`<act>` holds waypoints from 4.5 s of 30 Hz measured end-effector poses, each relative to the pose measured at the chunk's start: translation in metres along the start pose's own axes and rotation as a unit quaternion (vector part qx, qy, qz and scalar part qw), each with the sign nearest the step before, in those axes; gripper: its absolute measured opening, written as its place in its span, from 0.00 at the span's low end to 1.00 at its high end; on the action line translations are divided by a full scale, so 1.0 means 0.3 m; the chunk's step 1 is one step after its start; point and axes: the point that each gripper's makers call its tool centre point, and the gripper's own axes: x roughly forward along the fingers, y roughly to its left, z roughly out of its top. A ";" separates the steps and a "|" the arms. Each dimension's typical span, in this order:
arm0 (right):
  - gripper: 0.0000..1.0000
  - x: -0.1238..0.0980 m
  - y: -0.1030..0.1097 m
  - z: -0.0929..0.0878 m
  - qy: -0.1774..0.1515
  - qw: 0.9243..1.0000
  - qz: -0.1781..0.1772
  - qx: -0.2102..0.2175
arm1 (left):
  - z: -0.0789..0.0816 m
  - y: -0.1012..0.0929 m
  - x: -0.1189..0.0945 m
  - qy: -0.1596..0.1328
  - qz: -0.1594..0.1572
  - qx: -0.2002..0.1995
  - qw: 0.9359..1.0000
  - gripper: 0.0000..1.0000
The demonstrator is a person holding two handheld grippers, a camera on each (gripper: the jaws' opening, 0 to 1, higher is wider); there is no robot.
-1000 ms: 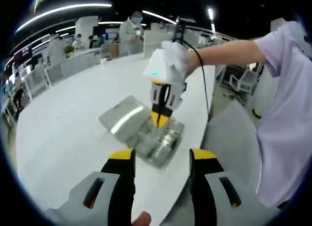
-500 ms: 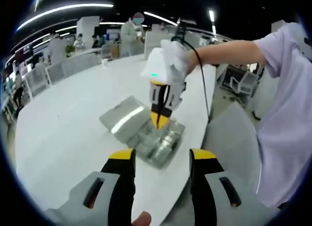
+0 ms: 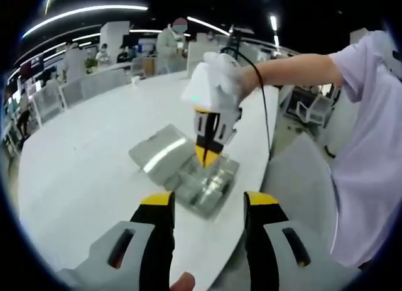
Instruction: Insert the divider into the dual guide fixture by aligning both edges with the guide slots and pushing it downward to the bottom, including one-sided entry, uneven engagement, binding, and posture correction.
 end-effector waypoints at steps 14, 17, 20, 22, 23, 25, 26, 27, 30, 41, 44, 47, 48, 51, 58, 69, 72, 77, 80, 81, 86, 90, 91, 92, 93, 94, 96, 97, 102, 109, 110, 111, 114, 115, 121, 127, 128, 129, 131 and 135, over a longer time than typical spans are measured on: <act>0.00 0.014 -0.004 -0.029 -0.063 0.998 0.011 0.029 | -0.005 0.007 -0.015 0.000 0.007 -0.006 1.000 0.42; 0.00 0.017 0.003 -0.031 -0.081 0.996 0.015 0.030 | -0.007 0.009 -0.016 0.002 0.009 -0.006 1.000 0.42; 0.00 0.029 0.007 -0.031 -0.085 0.996 0.012 0.032 | -0.005 0.007 -0.012 0.002 0.009 -0.007 1.000 0.42; 0.00 0.036 0.010 -0.030 -0.083 0.996 0.010 0.029 | -0.003 0.006 -0.009 0.003 0.008 -0.006 1.000 0.42; 0.00 0.043 0.008 -0.027 -0.079 0.996 0.009 0.028 | -0.001 0.007 -0.009 0.003 0.008 -0.005 1.000 0.42; 0.00 0.052 0.007 -0.027 -0.074 0.997 0.009 0.026 | 0.002 0.009 -0.009 0.003 0.009 -0.005 1.000 0.42; 0.00 0.057 0.006 -0.029 -0.071 0.997 0.009 0.027 | 0.003 0.011 -0.010 0.003 0.010 -0.005 1.000 0.42; 0.00 0.061 0.006 -0.031 -0.070 0.997 0.009 0.028 | 0.005 0.013 -0.011 0.003 0.010 -0.005 1.000 0.42; 0.00 0.077 0.006 -0.038 -0.069 0.997 0.011 0.033 | 0.004 0.017 -0.015 0.004 0.012 -0.005 1.000 0.42; 0.00 0.124 -0.001 -0.051 -0.056 0.998 0.014 0.037 | -0.004 0.026 -0.021 0.006 0.014 -0.008 1.000 0.42; 0.00 0.130 -0.004 -0.053 -0.055 0.998 0.015 0.038 | -0.007 0.029 -0.022 0.007 0.015 -0.008 1.000 0.42; 0.00 0.133 -0.005 -0.054 -0.054 0.998 0.015 0.038 | -0.007 0.030 -0.023 0.007 0.016 -0.010 1.000 0.42; 0.00 0.134 -0.006 -0.054 -0.054 0.998 0.015 0.037 | -0.008 0.032 -0.024 0.007 0.016 -0.010 1.000 0.42; 0.00 0.140 -0.005 -0.055 -0.051 0.998 0.015 0.034 | -0.009 0.033 -0.024 0.007 0.016 -0.010 1.000 0.42; 0.00 0.148 -0.003 -0.056 -0.049 0.998 0.015 0.035 | -0.012 0.034 -0.025 0.007 0.017 -0.012 1.000 0.42; 0.00 0.149 -0.003 -0.059 -0.066 0.995 0.018 0.067 | -0.008 0.029 -0.021 0.003 0.017 -0.013 1.000 0.42; 0.00 0.148 0.000 -0.056 -0.067 0.995 0.016 0.075 | -0.010 0.025 -0.026 0.003 0.018 -0.012 1.000 0.42; 0.00 0.148 -0.003 -0.056 -0.069 0.994 0.015 0.082 | -0.017 0.026 -0.033 0.003 0.023 -0.013 1.000 0.43; 0.00 0.148 -0.003 -0.055 -0.071 0.994 0.013 0.086 | -0.019 0.026 -0.034 0.003 0.025 -0.014 1.000 0.44; 0.00 0.148 -0.002 -0.053 -0.072 0.994 0.012 0.087 | -0.020 0.025 -0.034 0.002 0.026 -0.014 1.000 0.44; 0.05 0.157 0.012 -0.047 -0.075 0.993 0.013 0.087 | -0.023 0.021 -0.035 0.001 0.026 -0.016 1.000 0.44; 0.09 0.153 0.012 -0.048 -0.076 0.993 0.007 0.087 | -0.026 0.022 -0.043 -0.001 0.029 -0.018 0.999 0.45; 0.10 0.149 0.011 -0.048 -0.078 0.993 0.005 0.087 | -0.026 0.024 -0.045 -0.002 0.030 -0.019 0.999 0.45; 0.10 0.142 0.009 -0.050 -0.082 0.993 0.003 0.091 | -0.028 0.026 -0.049 -0.003 0.032 -0.020 0.999 0.45; 0.10 0.134 0.006 -0.053 -0.085 0.992 -0.001 0.095 | -0.029 0.028 -0.052 -0.004 0.033 -0.020 0.999 0.45; 0.11 0.129 0.005 -0.056 -0.088 0.991 -0.004 0.097 | -0.031 0.030 -0.055 -0.005 0.034 -0.022 0.999 0.46; 0.12 0.115 0.002 -0.062 -0.096 0.990 -0.011 0.106 | -0.035 0.029 -0.056 -0.007 0.034 -0.026 0.999 0.46; 0.12 0.109 0.002 -0.065 -0.098 0.989 -0.013 0.109 | -0.037 0.028 -0.056 -0.007 0.034 -0.027 0.999 0.46; 0.16 0.065 0.009 -0.083 -0.119 0.984 -0.031 0.129 | -0.049 0.023 -0.052 -0.003 0.036 -0.030 0.999 0.49; 0.18 -0.024 0.057 -0.085 -0.176 0.970 -0.057 0.159 | -0.029 0.012 -0.062 -0.020 0.038 -0.045 0.998 0.52; 0.18 -0.037 0.062 -0.085 -0.185 0.967 -0.060 0.163 | -0.028 0.009 -0.063 -0.020 0.037 -0.047 0.998 0.52; 0.18 -0.057 0.071 -0.086 -0.197 0.964 -0.065 0.168 | -0.028 0.006 -0.064 -0.020 0.037 -0.048 0.998 0.53; 0.20 -0.103 0.092 -0.093 -0.225 0.954 -0.079 0.179 | -0.035 -0.002 -0.066 -0.017 0.037 -0.044 0.998 0.53; 0.20 -0.116 0.100 -0.096 -0.233 0.952 -0.081 0.181 | -0.039 -0.007 -0.066 -0.015 0.035 -0.045 0.998 0.53; 0.24 -0.199 0.157 -0.140 -0.265 0.938 -0.106 0.197 | -0.053 -0.026 -0.058 -0.008 0.030 -0.043 0.999 0.53; 0.26 -0.297 0.184 -0.165 -0.323 0.907 -0.140 0.231 | -0.051 -0.043 -0.057 -0.013 0.030 -0.049 0.998 0.53; 0.26 -0.308 0.186 -0.173 -0.328 0.903 -0.145 0.237 | -0.051 -0.044 -0.058 -0.013 0.031 -0.048 0.998 0.53; 0.26 -0.325 0.193 -0.187 -0.336 0.898 -0.151 0.242 | -0.052 -0.048 -0.062 -0.012 0.030 -0.048 0.998 0.53; 0.26 -0.347 0.202 -0.213 -0.343 0.891 -0.162 0.251 | -0.059 -0.053 -0.069 -0.010 0.031 -0.047 0.998 0.54; 0.27 -0.393 0.225 -0.253 -0.371 0.869 -0.177 0.276 | -0.078 -0.058 -0.089 -0.010 0.039 -0.055 0.998 0.54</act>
